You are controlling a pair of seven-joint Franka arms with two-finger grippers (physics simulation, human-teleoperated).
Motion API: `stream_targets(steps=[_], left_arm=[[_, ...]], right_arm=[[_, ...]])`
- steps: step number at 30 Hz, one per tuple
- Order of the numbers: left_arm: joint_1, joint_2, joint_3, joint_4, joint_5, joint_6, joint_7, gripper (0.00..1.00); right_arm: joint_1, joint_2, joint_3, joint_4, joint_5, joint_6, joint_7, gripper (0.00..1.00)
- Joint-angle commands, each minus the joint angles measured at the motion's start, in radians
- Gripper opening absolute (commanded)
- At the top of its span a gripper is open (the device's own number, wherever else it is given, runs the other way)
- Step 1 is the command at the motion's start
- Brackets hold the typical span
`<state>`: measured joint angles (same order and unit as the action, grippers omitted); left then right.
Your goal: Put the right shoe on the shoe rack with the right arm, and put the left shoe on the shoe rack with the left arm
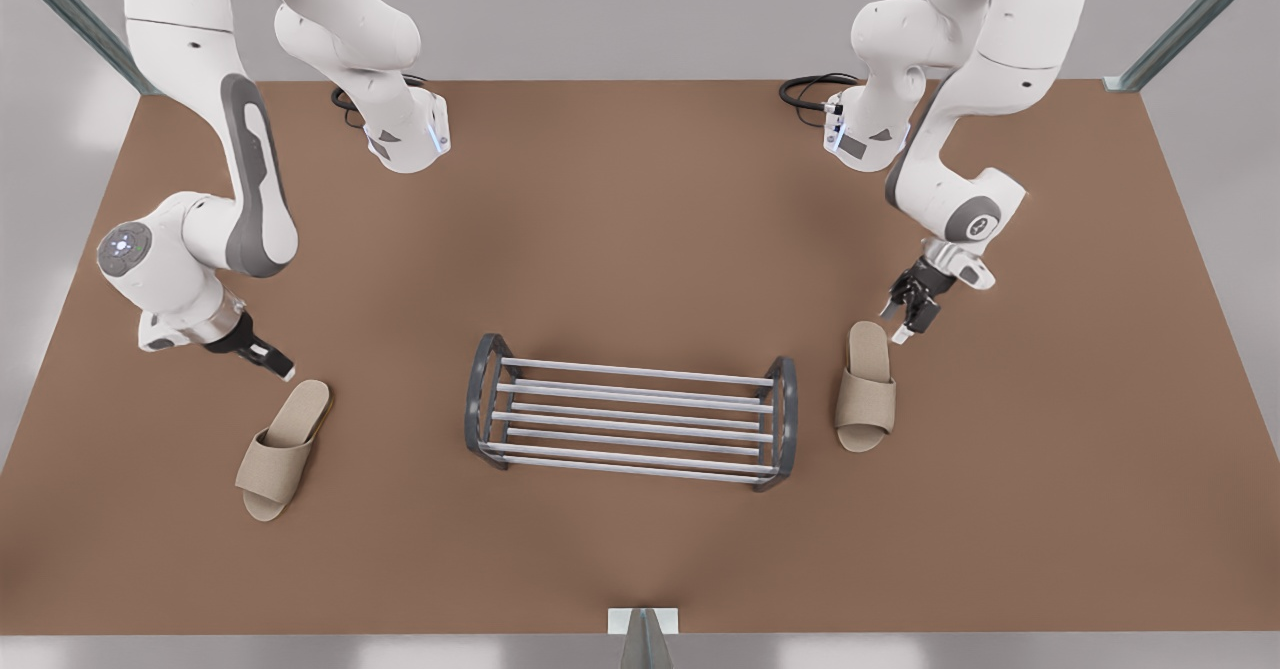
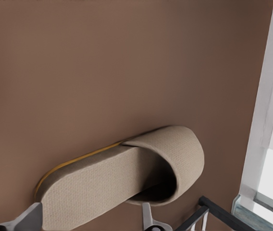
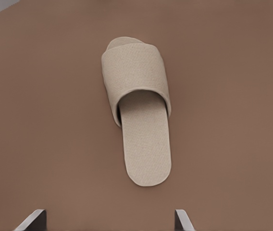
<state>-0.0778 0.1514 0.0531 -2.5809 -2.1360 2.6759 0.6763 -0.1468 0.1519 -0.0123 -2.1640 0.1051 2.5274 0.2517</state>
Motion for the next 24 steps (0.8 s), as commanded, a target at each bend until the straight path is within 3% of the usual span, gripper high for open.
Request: stream_targets(steps=[1,5,7,8,9,11,15,18,21,24], left_arm=[[-0.007,-0.004,-0.002,0.002,-0.246,0.058,1.141,1.0],[-0.007,0.008,-0.001,0.008,-0.308,-0.028,1.207,1.0],[-0.007,0.007,-0.002,0.033,-0.348,-0.033,1.207,1.0],[-0.007,0.007,-0.002,0.044,-0.389,-0.033,1.209,1.0],[-0.007,0.01,-0.004,0.048,-0.417,-0.034,1.207,1.0],[-0.007,0.05,-0.021,0.064,-0.481,-0.071,1.207,1.0],[-0.007,0.12,-0.053,0.099,-0.599,-0.137,1.204,1.0],[-0.005,0.128,-0.053,0.111,-0.61,-0.148,1.192,1.0],[-0.005,0.143,-0.053,0.14,-0.654,-0.169,1.192,1.0],[-0.005,0.192,-0.055,0.197,-0.687,-0.169,1.192,1.0]], right_arm=[[-0.005,0.015,-0.002,-0.024,0.028,0.561,0.345,1.0],[0.021,0.09,0.02,0.016,0.487,0.564,0.336,1.0],[0.021,0.107,0.072,0.021,0.717,0.594,0.316,1.0],[0.0,0.127,0.061,0.087,0.729,0.44,0.308,1.0],[-0.024,0.147,0.041,0.131,0.786,0.344,0.192,1.0],[-0.024,0.209,0.041,0.203,1.353,0.332,-0.415,1.0],[-0.025,0.321,0.043,0.251,1.392,0.337,-1.226,1.0],[0.019,0.46,-0.015,0.392,1.397,0.344,-1.341,1.0],[0.022,0.43,-0.015,0.385,1.736,0.372,-1.727,1.0],[0.056,0.405,-0.005,0.357,1.94,0.459,-1.727,1.0]])
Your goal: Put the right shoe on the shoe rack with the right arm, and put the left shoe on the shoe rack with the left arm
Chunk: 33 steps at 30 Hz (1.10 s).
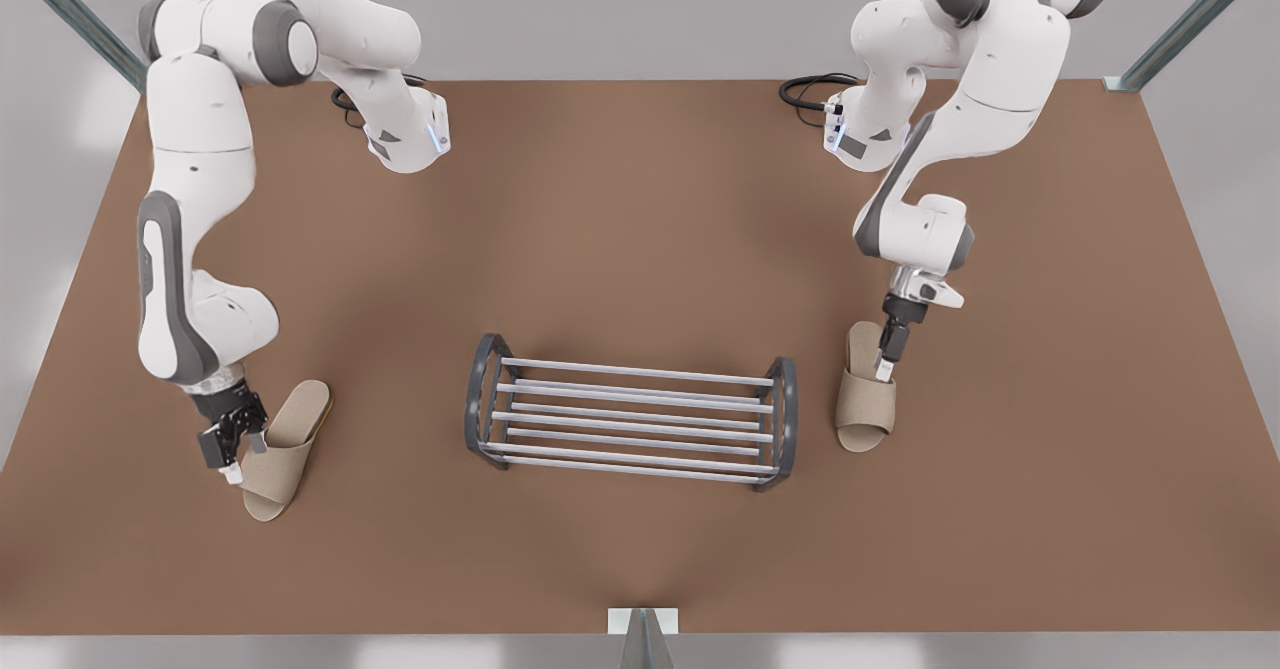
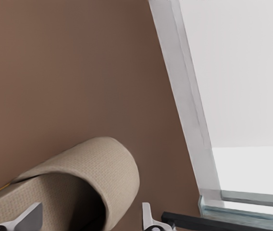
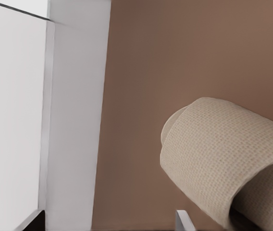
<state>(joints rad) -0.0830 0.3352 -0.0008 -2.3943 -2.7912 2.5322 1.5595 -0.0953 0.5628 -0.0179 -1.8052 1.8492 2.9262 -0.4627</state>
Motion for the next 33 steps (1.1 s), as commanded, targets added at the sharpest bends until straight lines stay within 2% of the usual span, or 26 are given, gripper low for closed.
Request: stream_targets(steps=[1,5,6,8,12,13,14,15,18,19,21,22,24,27,29,30,31,33], left_arm=[[-0.001,0.022,-0.001,0.026,-0.037,-0.029,0.309,1.0],[0.0,0.061,-0.038,0.066,-0.094,-0.027,0.304,1.0],[-0.001,0.065,-0.047,0.066,-0.094,-0.027,0.251,1.0],[0.0,0.073,-0.054,0.087,-0.085,-0.027,0.114,1.0],[0.0,0.074,-0.053,0.11,-0.082,-0.021,0.085,1.0],[0.0,0.074,-0.053,0.112,-0.08,-0.02,0.082,0.99],[0.003,0.081,-0.053,0.121,-0.08,-0.018,0.08,0.91],[0.005,0.084,-0.053,0.124,-0.08,-0.018,0.074,0.88],[0.009,0.107,-0.053,0.139,-0.079,-0.021,0.073,0.89],[0.009,0.108,-0.053,0.139,-0.08,-0.021,0.073,0.9],[0.011,0.122,-0.053,0.162,-0.082,-0.015,0.057,0.88],[0.015,0.122,-0.053,0.162,-0.082,-0.015,0.051,0.77],[0.015,0.122,-0.053,0.162,-0.08,-0.015,0.051,0.78],[0.017,0.123,-0.053,0.169,-0.08,-0.015,0.047,0.78],[0.017,0.13,-0.053,0.17,-0.082,-0.015,0.031,0.78],[0.017,0.131,-0.053,0.17,-0.082,-0.015,0.03,0.76],[0.017,0.131,-0.053,0.17,-0.082,-0.015,0.03,0.69],[0.017,0.131,-0.053,0.17,-0.082,-0.015,0.027,0.69]], right_arm=[[0.006,-0.003,0.001,-0.011,0.208,0.063,-1.014,1.0],[0.039,0.071,-0.028,0.026,0.278,0.068,-1.013,1.0],[0.037,0.083,-0.037,0.04,0.278,0.051,-1.011,1.0],[0.028,0.108,-0.076,0.06,0.275,-0.099,-1.01,1.0],[0.025,0.117,-0.077,0.072,0.271,-0.118,-0.979,1.0],[0.026,0.118,-0.077,0.072,0.272,-0.121,-0.927,1.0],[0.026,0.132,-0.077,0.072,0.274,-0.136,-0.916,1.0],[0.025,0.137,-0.077,0.073,0.274,-0.159,-0.915,1.0],[0.022,0.146,-0.082,0.079,0.274,-0.183,-0.89,0.99],[0.022,0.144,-0.088,0.084,0.274,-0.183,-0.869,0.9],[0.022,0.141,-0.088,0.086,0.272,-0.183,-0.861,0.57],[0.022,0.14,-0.09,0.086,0.272,-0.183,-0.861,0.57],[0.022,0.14,-0.09,0.092,0.272,-0.183,-0.86,0.56],[0.022,0.141,-0.09,0.098,0.272,-0.183,-0.841,0.22],[0.025,0.141,-0.088,0.101,0.274,-0.177,-0.841,0.21],[0.026,0.137,-0.089,0.101,0.274,-0.171,-0.841,0.21],[0.026,0.114,-0.088,0.099,0.275,-0.167,-0.84,0.21],[0.032,0.052,-0.077,0.09,0.271,-0.167,-0.84,0.21]])
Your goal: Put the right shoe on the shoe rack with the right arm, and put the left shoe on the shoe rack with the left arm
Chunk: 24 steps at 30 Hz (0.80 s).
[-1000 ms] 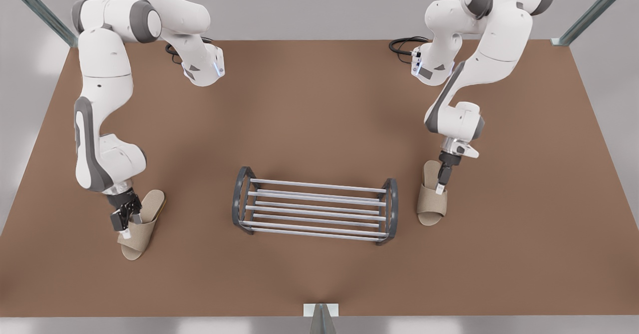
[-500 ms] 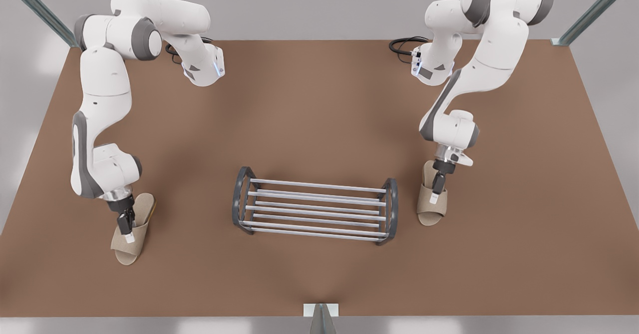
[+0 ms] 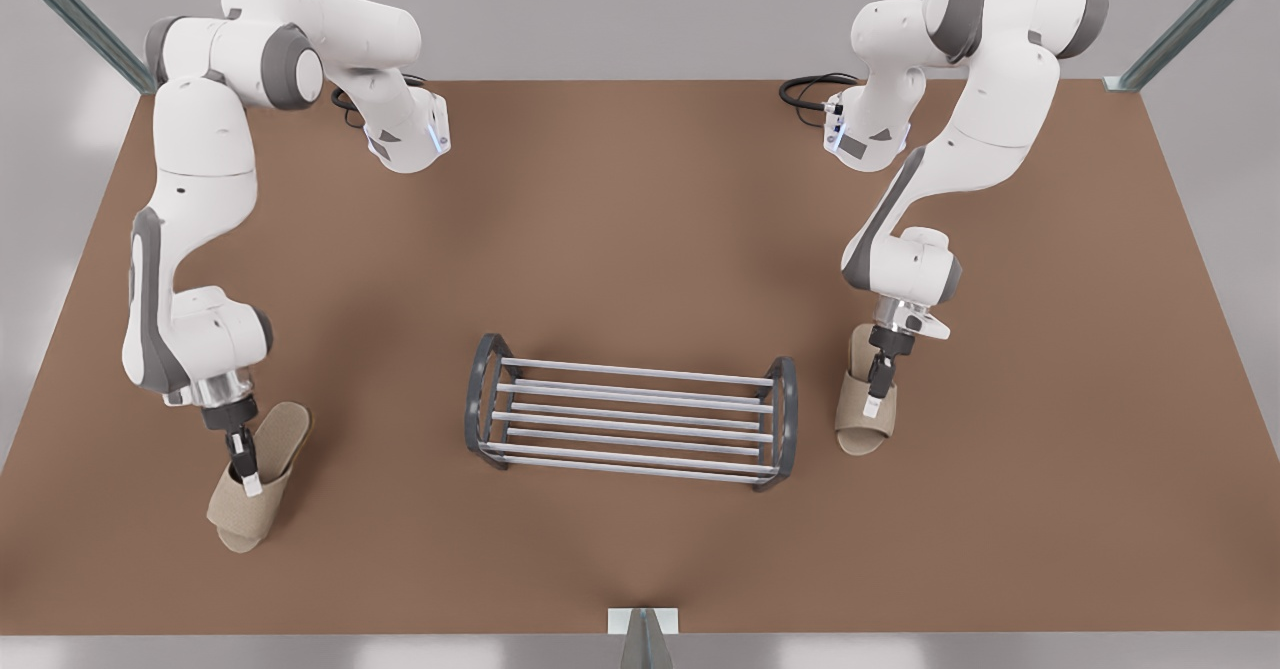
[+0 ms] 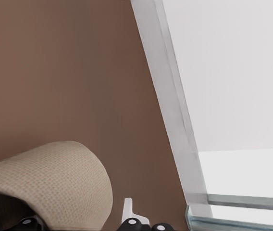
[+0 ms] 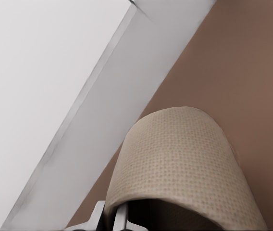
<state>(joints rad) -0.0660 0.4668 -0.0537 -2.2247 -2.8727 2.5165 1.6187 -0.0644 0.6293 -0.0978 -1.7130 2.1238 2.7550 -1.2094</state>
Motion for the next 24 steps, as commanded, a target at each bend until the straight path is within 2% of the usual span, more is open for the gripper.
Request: stream_targets(steps=[1,4,9,11,15,18,20,24], left_arm=[[0.0,-0.001,0.0,0.0,0.0,0.001,-0.037,0.69],[0.0,-0.001,0.0,0.0,0.001,-0.004,-0.051,0.69],[0.014,0.01,0.002,0.034,0.023,-0.022,-0.117,0.69],[0.015,0.012,0.002,0.034,0.026,-0.036,-0.115,0.69],[0.015,0.012,0.0,0.036,0.024,-0.036,-0.117,0.68],[0.015,0.013,0.0,0.054,0.027,-0.036,-0.118,0.68],[0.015,0.022,0.002,0.057,0.026,-0.036,-0.118,0.68],[0.015,0.053,0.0,0.086,0.026,-0.036,-0.12,0.67]], right_arm=[[0.002,-0.045,0.006,-0.004,-0.005,0.005,-0.093,0.21],[0.008,-0.178,0.101,-0.053,-0.007,0.05,-0.095,0.21],[0.014,-0.408,0.388,-0.112,-0.007,0.297,-0.093,0.21],[0.106,-0.49,0.391,-0.123,-0.007,0.354,0.037,0.21],[0.345,-0.505,0.382,-0.085,-0.013,0.557,0.044,0.21],[0.529,-0.382,0.382,0.107,-0.116,0.764,0.045,0.21],[0.586,-0.292,0.374,0.196,-0.123,0.765,0.051,0.21],[0.66,-0.181,0.337,0.187,-0.156,0.764,0.051,0.21]])
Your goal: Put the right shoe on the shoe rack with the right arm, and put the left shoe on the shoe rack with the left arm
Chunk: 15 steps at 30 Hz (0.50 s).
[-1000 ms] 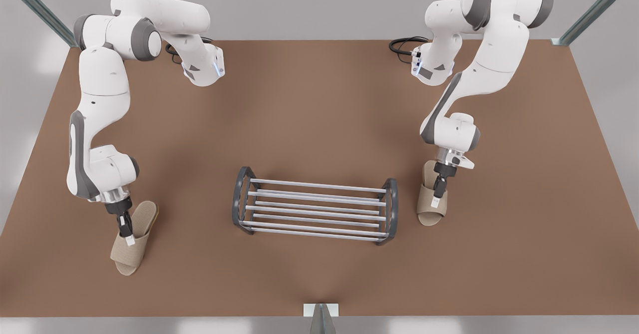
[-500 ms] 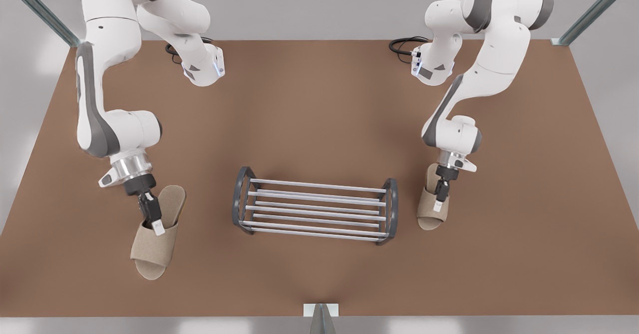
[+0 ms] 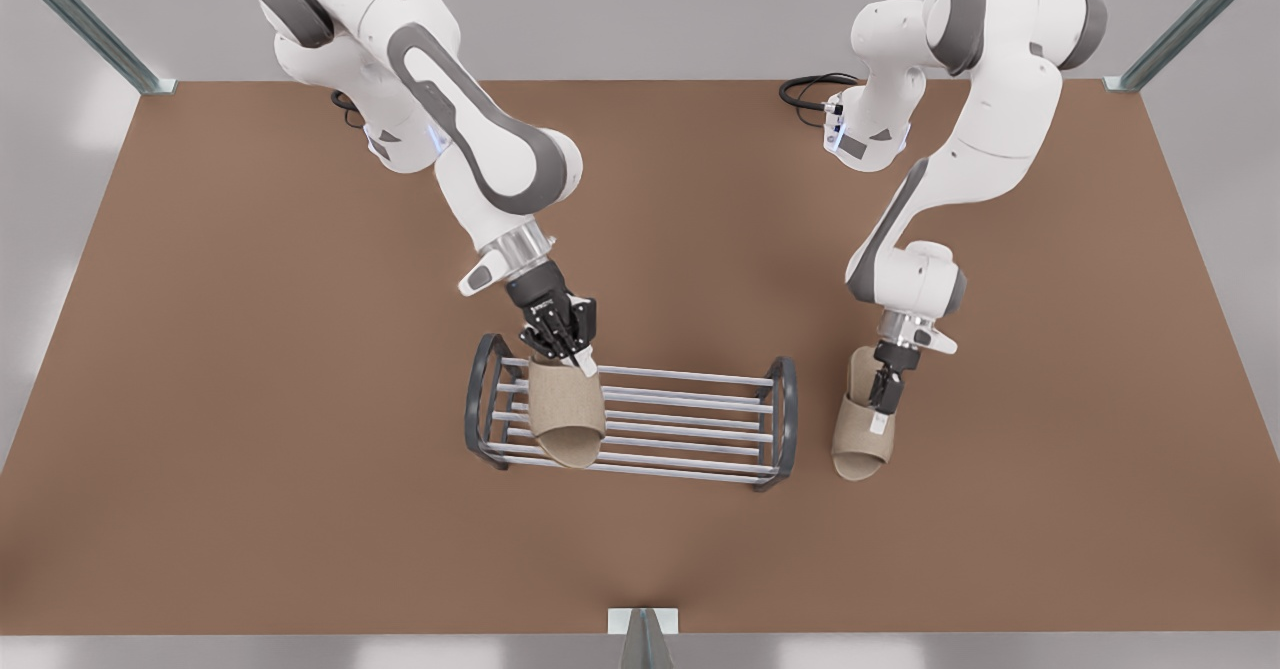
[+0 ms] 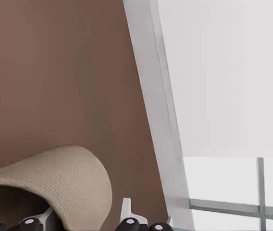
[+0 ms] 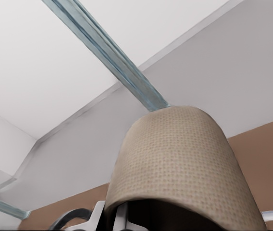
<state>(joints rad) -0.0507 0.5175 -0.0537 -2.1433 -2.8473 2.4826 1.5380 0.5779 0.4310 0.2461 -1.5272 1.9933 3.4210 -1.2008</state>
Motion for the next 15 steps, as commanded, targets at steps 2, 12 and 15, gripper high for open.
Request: stream_targets(steps=[2,12,15], left_arm=[[0.0,0.006,0.0,0.006,0.0,-0.002,-0.039,0.67],[0.0,0.022,0.0,0.028,-0.001,-0.004,-0.047,0.58],[0.0,-0.022,-0.002,0.06,0.019,-0.007,-0.098,0.58]], right_arm=[[0.056,0.028,-0.028,-0.022,-0.021,0.099,0.043,0.21],[0.086,0.035,-0.051,-0.156,-0.011,0.096,0.339,0.21],[0.092,0.029,-0.051,-0.163,-0.004,0.096,0.356,0.21]])
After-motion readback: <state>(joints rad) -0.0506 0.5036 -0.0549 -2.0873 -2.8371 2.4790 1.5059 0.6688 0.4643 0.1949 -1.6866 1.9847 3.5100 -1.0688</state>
